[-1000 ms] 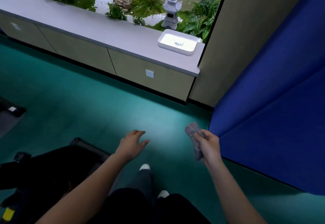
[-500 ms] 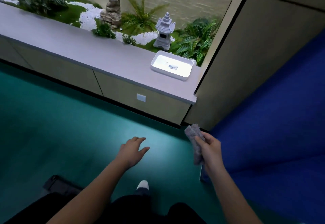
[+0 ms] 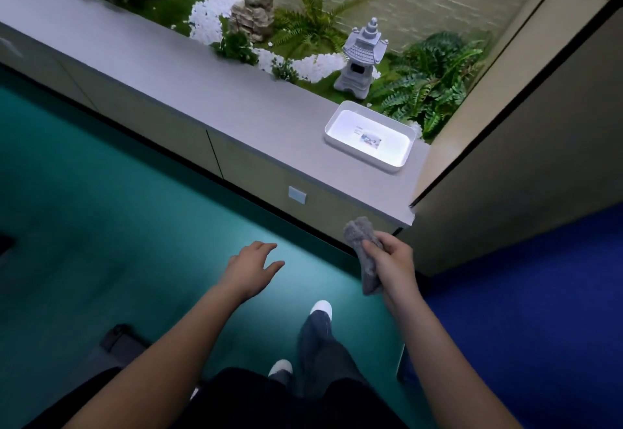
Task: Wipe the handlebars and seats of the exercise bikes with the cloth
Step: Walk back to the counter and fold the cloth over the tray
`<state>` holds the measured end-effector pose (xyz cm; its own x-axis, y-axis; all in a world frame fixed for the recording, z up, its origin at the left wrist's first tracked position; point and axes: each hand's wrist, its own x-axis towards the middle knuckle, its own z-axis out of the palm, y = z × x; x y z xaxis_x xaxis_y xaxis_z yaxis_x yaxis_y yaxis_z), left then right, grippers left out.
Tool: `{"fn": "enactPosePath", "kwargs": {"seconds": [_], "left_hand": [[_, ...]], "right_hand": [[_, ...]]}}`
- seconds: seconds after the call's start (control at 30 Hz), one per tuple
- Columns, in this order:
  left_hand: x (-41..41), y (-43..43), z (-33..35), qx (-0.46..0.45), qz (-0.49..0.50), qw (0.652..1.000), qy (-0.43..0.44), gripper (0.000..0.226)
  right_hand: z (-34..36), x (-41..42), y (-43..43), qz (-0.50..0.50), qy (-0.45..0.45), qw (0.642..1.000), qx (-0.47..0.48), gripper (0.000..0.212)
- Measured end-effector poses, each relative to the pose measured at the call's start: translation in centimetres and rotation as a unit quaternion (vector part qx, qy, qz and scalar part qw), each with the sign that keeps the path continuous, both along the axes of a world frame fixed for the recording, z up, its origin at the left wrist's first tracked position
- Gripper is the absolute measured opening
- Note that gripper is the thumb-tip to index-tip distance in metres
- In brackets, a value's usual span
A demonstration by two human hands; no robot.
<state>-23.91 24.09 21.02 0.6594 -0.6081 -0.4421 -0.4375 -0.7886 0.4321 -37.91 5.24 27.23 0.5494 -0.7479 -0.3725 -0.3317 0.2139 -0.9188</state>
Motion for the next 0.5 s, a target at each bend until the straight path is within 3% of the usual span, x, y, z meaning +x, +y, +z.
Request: {"fn": "enactPosePath", "kwargs": {"seconds": [0.5], "left_hand": [[9.2,-19.1,2.9,-0.035,-0.035,0.996,-0.081,0.05]], "right_hand": [[-0.8,8.8,-15.8,-0.061,-0.043,0.995,0.059,0.013]]}}
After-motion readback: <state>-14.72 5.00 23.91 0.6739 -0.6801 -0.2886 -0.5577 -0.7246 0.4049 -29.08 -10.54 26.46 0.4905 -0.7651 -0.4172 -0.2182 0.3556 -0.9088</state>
